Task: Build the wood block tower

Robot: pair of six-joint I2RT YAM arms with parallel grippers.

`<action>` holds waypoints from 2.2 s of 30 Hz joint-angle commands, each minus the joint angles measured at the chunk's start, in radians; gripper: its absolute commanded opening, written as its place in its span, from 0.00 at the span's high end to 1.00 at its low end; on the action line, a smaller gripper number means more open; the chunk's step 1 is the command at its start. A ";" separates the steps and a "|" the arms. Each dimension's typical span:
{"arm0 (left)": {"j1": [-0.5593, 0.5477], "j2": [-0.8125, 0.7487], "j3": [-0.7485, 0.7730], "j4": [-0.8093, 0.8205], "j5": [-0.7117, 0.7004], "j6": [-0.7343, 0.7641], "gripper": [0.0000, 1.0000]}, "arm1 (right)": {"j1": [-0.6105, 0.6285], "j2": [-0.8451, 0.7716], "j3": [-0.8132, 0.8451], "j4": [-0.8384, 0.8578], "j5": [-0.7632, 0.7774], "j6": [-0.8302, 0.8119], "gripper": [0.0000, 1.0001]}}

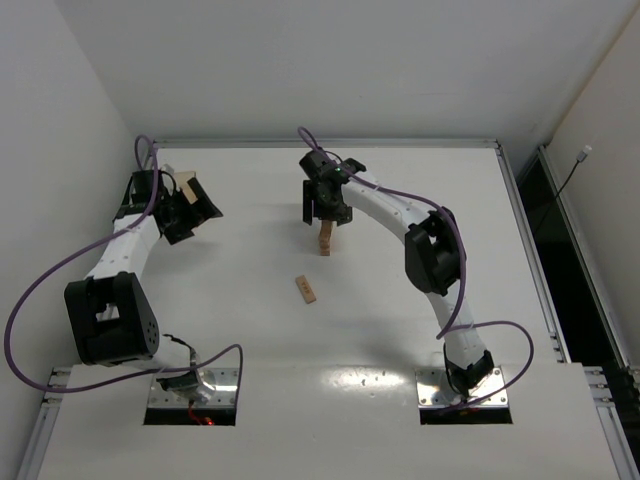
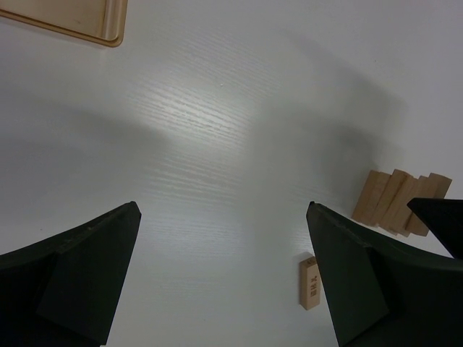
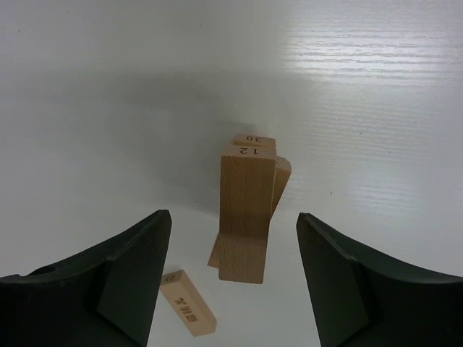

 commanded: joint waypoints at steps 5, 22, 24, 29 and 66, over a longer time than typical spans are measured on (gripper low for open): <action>0.014 -0.002 -0.007 0.021 0.016 -0.003 0.00 | -0.010 0.017 0.017 0.045 0.024 -0.030 0.33; 0.024 -0.002 -0.007 0.021 0.016 -0.003 0.00 | -0.021 0.055 0.006 0.054 0.026 -0.039 0.31; 0.024 -0.002 -0.007 0.021 0.016 -0.003 0.00 | -0.021 0.065 0.006 0.054 0.026 -0.040 0.31; 0.024 0.007 -0.007 0.021 0.016 -0.003 0.00 | -0.021 0.074 0.016 0.063 0.026 -0.040 0.42; 0.033 0.016 -0.007 0.021 0.025 0.006 0.00 | -0.021 0.092 0.043 0.072 -0.003 -0.049 0.62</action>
